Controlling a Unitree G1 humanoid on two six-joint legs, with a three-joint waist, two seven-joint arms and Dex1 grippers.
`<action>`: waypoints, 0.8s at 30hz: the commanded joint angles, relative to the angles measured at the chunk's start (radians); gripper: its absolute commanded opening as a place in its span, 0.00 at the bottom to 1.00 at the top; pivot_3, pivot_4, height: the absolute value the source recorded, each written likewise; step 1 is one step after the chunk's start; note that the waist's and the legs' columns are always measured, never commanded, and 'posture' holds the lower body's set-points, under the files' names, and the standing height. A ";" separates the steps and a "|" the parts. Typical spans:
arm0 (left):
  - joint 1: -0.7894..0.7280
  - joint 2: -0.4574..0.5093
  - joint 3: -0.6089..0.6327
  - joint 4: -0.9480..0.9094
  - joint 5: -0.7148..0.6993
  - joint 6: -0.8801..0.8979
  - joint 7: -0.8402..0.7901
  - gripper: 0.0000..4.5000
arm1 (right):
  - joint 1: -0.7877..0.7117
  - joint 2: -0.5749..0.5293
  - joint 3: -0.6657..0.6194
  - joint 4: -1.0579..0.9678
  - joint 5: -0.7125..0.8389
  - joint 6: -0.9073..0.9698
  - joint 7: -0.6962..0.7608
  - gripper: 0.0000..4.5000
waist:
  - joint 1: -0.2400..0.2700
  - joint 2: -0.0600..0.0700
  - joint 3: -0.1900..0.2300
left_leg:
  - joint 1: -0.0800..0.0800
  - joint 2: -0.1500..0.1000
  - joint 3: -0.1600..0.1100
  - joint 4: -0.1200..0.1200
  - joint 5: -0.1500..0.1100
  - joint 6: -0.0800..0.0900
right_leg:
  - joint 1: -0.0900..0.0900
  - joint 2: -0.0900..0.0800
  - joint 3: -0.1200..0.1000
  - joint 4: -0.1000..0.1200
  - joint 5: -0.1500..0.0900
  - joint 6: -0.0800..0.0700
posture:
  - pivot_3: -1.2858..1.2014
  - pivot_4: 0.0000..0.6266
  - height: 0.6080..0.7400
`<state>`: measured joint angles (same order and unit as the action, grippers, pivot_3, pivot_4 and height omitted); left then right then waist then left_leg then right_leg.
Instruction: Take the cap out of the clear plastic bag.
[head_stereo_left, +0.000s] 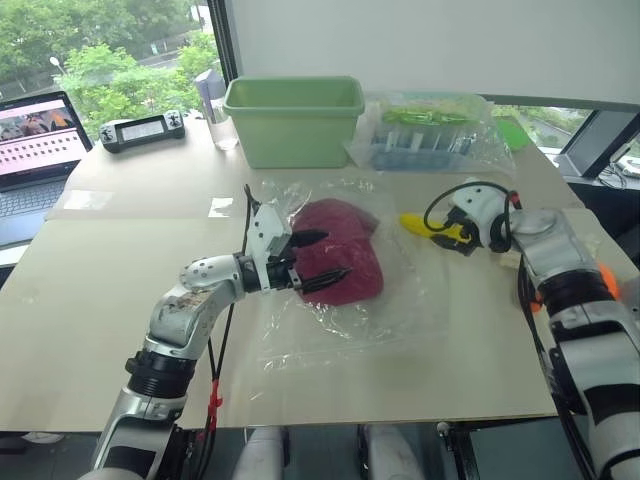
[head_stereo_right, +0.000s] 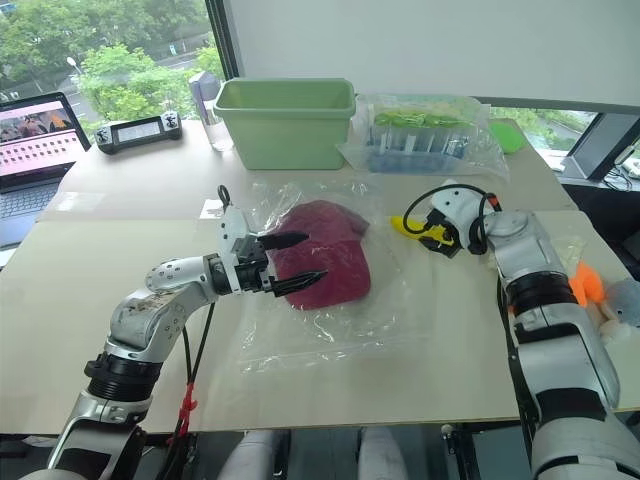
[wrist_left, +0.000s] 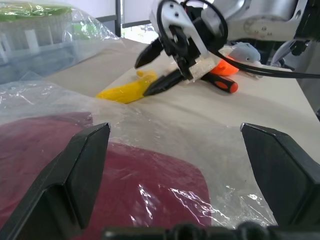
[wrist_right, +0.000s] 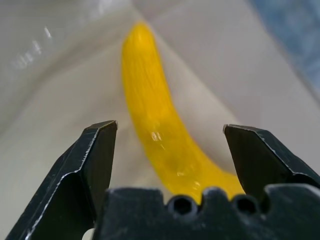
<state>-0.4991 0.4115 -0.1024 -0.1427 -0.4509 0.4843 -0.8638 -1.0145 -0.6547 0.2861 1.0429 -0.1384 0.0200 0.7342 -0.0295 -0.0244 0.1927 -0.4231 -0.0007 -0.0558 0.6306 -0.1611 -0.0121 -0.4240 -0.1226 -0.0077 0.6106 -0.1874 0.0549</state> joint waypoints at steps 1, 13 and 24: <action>0.004 0.000 0.005 -0.048 -0.006 0.007 0.013 1.00 | -0.044 0.018 0.014 0.118 -0.065 -0.102 -0.026 0.90 | -0.005 0.000 0.000 | 0.001 0.000 0.000 0.000 0.000 0.000 | 0.000 0.000 0.000 0.000 0.000 0.000 | 0.52 0.24 1.00; 0.019 0.013 0.016 -0.070 -0.010 0.013 0.027 1.00 | -0.073 0.055 -0.017 0.228 -0.114 -0.163 -0.061 0.24 | -0.015 0.000 0.000 | 0.008 0.000 0.000 -0.001 0.000 -0.001 | 0.007 0.001 0.002 0.002 0.000 -0.001 | 0.52 0.24 1.00; -0.013 -0.014 -0.014 -0.015 0.003 -0.014 -0.002 1.00 | -0.101 -0.114 -0.102 -0.038 -0.100 -0.144 -0.025 0.18 | -0.009 0.001 0.000 | 0.006 0.000 0.003 -0.002 0.001 -0.001 | 0.002 0.001 0.005 0.001 0.001 0.000 | 0.52 0.24 1.00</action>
<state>-0.4912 0.4035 -0.1095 -0.1528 -0.4501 0.4993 -0.8505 -1.0938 -0.7192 0.2197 1.0919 -0.2523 -0.1388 0.7006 -0.0381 -0.0236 0.1930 -0.4178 -0.0009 -0.0531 0.6282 -0.1605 -0.0128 -0.4222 -0.1216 -0.0028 0.6114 -0.1865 0.0550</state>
